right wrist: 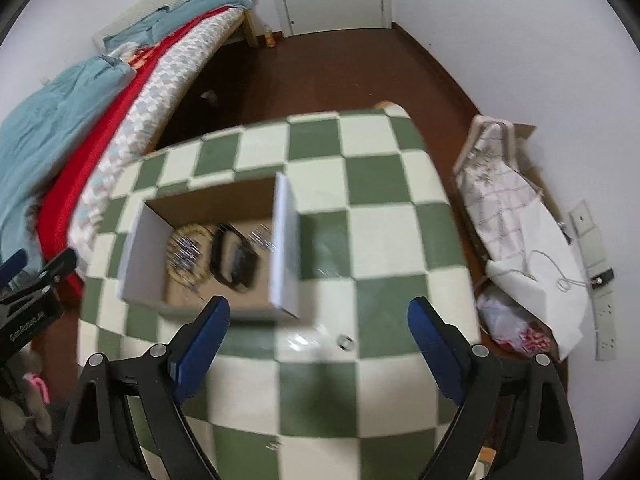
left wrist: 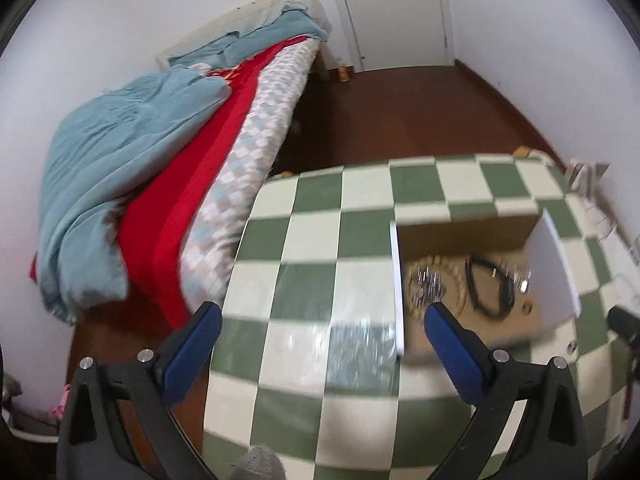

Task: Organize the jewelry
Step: 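Lower both tools into the white box and open them, then withdraw both tools from the box toward the remaining black ring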

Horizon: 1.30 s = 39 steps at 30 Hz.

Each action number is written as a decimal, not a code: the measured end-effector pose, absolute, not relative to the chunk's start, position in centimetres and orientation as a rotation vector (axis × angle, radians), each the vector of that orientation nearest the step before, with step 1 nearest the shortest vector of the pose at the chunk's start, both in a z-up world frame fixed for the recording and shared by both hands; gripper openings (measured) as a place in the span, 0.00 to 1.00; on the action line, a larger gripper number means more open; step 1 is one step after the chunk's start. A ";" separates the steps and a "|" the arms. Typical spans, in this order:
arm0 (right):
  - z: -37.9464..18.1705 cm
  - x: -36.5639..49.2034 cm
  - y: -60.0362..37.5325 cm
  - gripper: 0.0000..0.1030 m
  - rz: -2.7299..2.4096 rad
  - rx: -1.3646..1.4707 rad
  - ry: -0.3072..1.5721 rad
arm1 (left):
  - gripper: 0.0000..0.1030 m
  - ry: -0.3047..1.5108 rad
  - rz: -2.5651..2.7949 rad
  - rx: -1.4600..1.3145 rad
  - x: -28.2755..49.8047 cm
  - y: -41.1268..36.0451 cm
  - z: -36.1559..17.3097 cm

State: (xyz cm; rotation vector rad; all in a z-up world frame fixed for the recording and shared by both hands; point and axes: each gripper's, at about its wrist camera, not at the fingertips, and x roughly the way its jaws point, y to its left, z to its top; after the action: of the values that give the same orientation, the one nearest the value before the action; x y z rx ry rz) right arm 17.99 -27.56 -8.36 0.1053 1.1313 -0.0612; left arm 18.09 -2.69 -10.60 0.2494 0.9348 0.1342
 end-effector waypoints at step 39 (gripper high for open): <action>-13.8 12.0 -33.4 0.76 -0.096 0.186 1.124 | 0.00 1.123 -0.177 0.199 9.2 -12.6 -20.9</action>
State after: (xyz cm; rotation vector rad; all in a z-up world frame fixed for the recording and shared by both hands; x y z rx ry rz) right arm 11.97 -33.40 -13.77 0.1864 1.1237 -0.0958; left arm 9.17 -12.64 -20.88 0.1991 1.1230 -0.1768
